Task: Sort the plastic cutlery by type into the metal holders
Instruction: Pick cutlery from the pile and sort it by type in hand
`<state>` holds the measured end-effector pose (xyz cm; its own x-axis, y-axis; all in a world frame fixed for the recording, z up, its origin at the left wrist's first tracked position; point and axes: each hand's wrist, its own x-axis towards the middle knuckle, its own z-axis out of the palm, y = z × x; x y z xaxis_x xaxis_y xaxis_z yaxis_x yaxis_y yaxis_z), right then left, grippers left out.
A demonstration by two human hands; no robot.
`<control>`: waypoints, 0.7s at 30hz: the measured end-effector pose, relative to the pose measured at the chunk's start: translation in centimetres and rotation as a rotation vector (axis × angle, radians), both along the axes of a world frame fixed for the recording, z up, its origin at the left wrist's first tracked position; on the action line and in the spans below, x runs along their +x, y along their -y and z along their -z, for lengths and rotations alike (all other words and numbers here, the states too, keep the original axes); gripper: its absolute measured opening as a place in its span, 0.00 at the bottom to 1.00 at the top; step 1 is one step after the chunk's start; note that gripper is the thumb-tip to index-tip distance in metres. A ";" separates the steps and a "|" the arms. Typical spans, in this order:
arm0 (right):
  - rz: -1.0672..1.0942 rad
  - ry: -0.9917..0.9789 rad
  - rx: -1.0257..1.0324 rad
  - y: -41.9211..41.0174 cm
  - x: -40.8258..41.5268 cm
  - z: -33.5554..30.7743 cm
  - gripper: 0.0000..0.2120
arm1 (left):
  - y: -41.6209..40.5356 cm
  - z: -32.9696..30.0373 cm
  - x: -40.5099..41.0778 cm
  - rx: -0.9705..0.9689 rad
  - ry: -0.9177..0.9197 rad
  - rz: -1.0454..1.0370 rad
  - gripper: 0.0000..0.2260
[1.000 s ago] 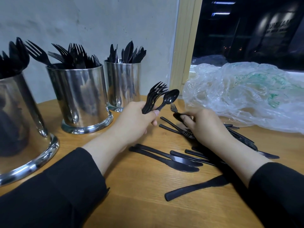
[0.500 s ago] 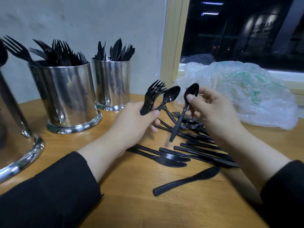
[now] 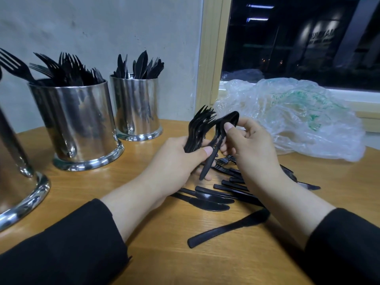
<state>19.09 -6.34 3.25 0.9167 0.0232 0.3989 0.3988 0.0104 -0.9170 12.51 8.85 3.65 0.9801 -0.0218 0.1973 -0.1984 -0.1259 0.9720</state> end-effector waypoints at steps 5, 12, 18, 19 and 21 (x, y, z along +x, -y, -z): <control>-0.009 -0.021 -0.016 0.2 0.0 -0.2 0.08 | 0.1 0.5 0.5 0.122 0.010 0.032 0.03; 0.238 0.210 -0.646 4.7 3.2 -0.4 0.08 | -0.8 0.8 1.4 0.138 0.086 -0.106 0.03; 0.114 0.119 -1.182 6.1 5.3 2.1 0.18 | -0.7 1.3 1.7 0.168 0.091 -0.105 0.04; 0.102 0.117 -1.215 6.0 5.4 2.3 0.18 | -0.7 1.3 1.7 0.168 0.093 -0.103 0.04; 0.107 0.106 -1.274 5.8 5.4 2.4 0.17 | -0.7 1.2 1.6 0.166 0.096 -0.106 0.04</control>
<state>24.48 -12.14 0.85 0.9028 0.3694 0.2199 0.4148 -0.8830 -0.2195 14.13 9.54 2.49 0.9557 0.0405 0.2916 -0.2658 -0.3076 0.9137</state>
